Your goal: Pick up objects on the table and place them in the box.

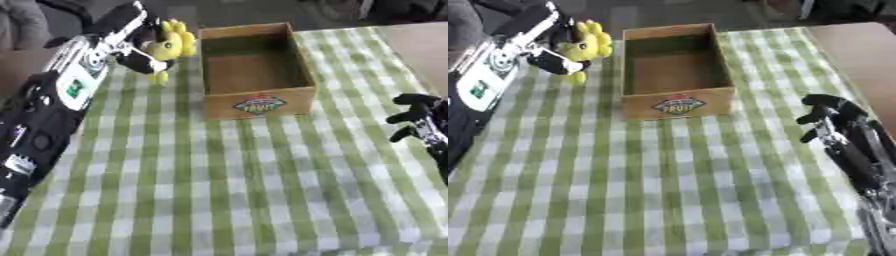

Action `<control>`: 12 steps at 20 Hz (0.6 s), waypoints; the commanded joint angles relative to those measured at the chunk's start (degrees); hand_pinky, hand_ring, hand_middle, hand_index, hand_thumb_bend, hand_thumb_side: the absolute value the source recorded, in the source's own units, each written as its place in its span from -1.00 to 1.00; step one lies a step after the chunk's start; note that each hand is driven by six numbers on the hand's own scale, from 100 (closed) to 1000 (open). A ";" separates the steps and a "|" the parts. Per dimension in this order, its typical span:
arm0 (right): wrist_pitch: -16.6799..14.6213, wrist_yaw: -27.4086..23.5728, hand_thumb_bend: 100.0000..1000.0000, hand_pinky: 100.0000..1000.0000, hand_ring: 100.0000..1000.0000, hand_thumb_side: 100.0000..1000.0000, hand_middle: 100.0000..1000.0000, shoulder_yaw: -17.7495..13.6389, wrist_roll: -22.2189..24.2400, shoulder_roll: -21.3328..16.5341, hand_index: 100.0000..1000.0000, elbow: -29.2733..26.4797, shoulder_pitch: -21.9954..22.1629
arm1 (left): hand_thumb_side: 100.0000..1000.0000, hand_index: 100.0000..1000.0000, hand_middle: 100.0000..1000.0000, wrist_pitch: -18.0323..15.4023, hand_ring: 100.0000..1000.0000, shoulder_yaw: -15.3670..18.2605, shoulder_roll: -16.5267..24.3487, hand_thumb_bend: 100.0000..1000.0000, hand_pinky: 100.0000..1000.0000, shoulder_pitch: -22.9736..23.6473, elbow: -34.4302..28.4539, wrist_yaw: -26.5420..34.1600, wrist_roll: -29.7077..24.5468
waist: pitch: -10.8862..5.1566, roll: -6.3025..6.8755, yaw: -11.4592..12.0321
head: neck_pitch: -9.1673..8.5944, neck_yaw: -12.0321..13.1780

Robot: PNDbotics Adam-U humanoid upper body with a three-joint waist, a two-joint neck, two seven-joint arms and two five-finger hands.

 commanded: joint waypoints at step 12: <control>0.11 -0.69 -1.00 -0.19 0.21 0.18 0.43 1.93 2.38 0.40 0.53 -0.53 -2.44 | -1.00 0.00 -0.36 2.05 -0.23 5.36 -9.21 -0.05 -0.10 -3.57 14.04 -16.01 15.05 | 0.57 0.70 -6.94 | -2.66 4.37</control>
